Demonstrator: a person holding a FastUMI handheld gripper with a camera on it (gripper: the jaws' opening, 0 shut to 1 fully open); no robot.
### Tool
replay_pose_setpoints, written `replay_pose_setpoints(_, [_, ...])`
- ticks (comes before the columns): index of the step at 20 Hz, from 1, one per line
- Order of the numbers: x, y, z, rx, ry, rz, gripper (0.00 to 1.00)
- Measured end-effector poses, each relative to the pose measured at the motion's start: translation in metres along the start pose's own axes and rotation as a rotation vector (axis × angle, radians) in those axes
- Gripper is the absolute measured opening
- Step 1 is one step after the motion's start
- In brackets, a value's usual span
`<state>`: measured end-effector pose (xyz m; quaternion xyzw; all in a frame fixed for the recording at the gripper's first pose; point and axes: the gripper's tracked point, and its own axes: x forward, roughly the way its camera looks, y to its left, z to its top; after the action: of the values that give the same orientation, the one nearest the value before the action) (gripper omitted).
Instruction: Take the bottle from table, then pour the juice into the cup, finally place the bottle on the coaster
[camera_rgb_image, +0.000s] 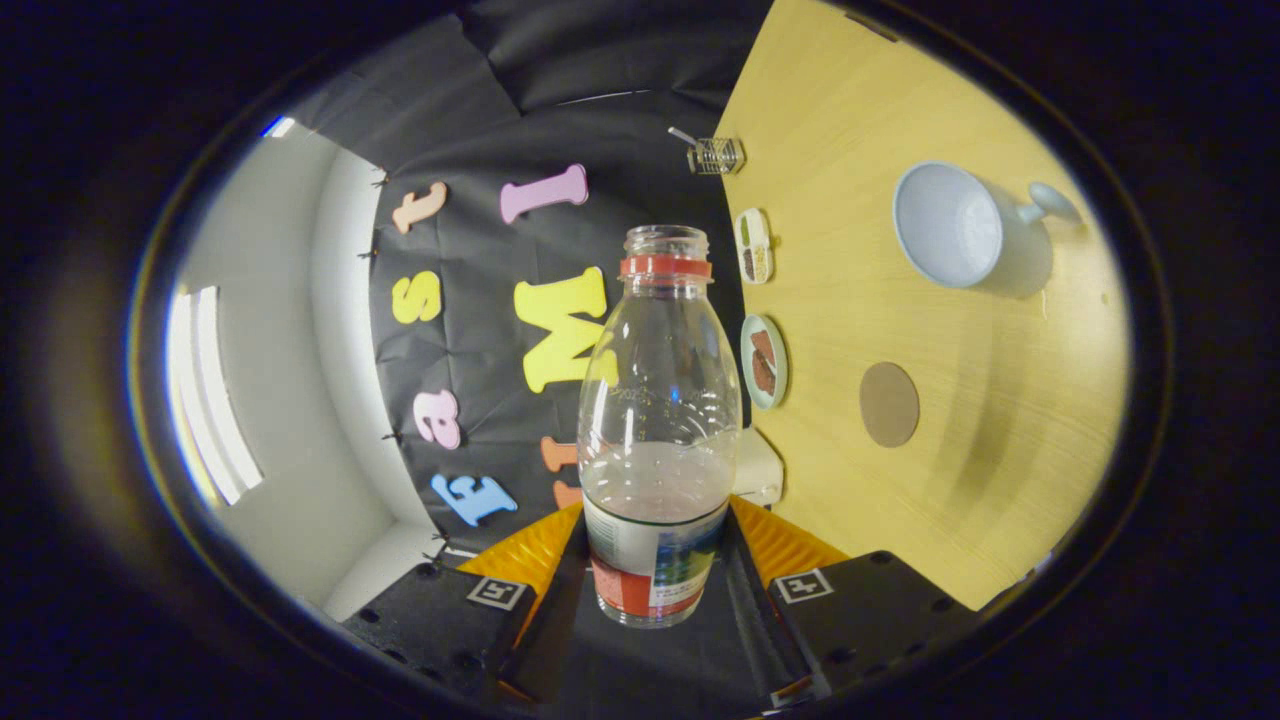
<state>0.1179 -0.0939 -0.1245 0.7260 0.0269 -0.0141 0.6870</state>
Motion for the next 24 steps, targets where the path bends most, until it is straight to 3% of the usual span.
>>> replay_pose_setpoints(7, [-0.011, -0.028, -0.024, -0.347, 0.067, -0.065, 0.75])
replay_pose_setpoints(18, [-0.032, -0.033, -0.019, -1.2, 0.093, -0.264, 0.76])
replay_pose_setpoints(24, [-0.028, -0.036, -0.005, -1.365, 0.051, -0.32, 0.76])
